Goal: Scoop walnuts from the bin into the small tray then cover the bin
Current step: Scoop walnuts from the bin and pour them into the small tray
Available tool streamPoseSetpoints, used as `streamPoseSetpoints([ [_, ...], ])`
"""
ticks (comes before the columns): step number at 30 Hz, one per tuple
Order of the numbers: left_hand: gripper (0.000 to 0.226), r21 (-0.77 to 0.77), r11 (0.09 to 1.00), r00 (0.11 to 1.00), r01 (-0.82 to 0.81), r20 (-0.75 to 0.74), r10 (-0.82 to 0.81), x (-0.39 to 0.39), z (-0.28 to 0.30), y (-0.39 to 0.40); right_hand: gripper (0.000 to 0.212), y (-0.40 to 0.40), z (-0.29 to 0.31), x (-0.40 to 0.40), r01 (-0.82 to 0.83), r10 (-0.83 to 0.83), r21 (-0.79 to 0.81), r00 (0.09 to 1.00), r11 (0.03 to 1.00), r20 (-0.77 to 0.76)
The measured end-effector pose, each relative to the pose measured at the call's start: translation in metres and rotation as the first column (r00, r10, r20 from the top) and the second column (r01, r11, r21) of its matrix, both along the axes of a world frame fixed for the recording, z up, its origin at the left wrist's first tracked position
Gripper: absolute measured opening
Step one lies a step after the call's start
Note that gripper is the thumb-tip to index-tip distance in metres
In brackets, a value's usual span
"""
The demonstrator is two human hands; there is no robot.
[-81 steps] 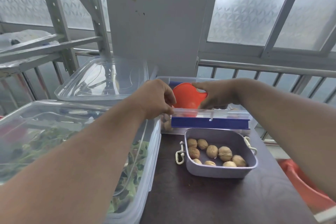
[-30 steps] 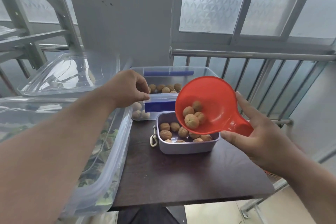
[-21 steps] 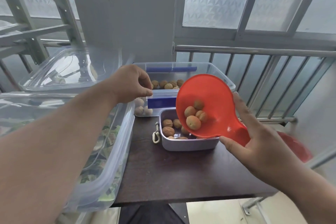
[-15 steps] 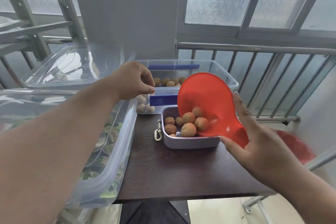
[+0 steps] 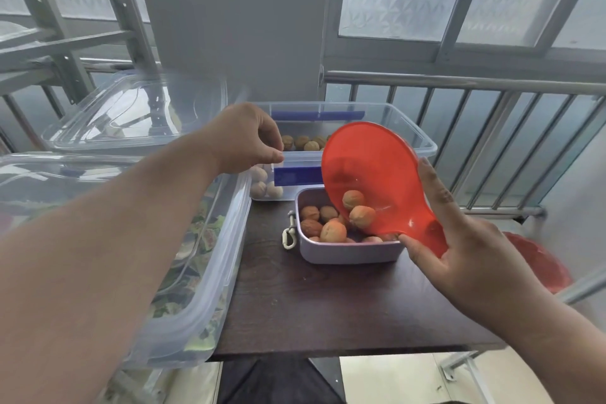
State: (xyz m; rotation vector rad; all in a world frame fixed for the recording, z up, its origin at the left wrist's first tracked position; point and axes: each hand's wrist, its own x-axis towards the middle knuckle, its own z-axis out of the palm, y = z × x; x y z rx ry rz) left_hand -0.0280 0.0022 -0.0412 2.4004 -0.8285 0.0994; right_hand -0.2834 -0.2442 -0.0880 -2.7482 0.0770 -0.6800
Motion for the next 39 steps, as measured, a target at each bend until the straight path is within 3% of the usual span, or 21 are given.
streamPoseSetpoints([
  [8, 0.006, 0.008, 1.0, 1.0, 0.008, 0.008, -0.008, 0.001, 0.0, 0.0, 0.114, -0.003, -0.007, 0.002, -0.022, 0.019, -0.12, 1.0, 0.993, -0.025],
  [18, 0.007, 0.005, 1.0, 1.0, 0.013, 0.004, -0.013, 0.001, 0.0, 0.0, 0.111, -0.003, -0.011, 0.003, -0.047, 0.05, -0.131, 0.999, 0.99, 0.022],
  [23, 0.006, 0.004, 1.0, 1.0, 0.008, 0.001, -0.008, 0.0, 0.0, -0.001, 0.105, -0.006, -0.017, 0.005, -0.043, 0.065, -0.208, 0.993, 0.977, 0.102],
  [32, 0.006, 0.004, 1.0, 1.0, 0.003, -0.009, -0.003, -0.002, 0.002, 0.0, 0.117, -0.003, -0.006, 0.018, -0.032, 0.03, 0.005, 0.982, 0.999, 0.188],
  [39, 0.003, 0.023, 0.999, 1.0, -0.023, -0.007, 0.024, -0.01, 0.007, -0.003, 0.114, -0.01, 0.05, 0.085, -0.003, 0.014, -0.055, 0.98, 0.998, 0.2],
])
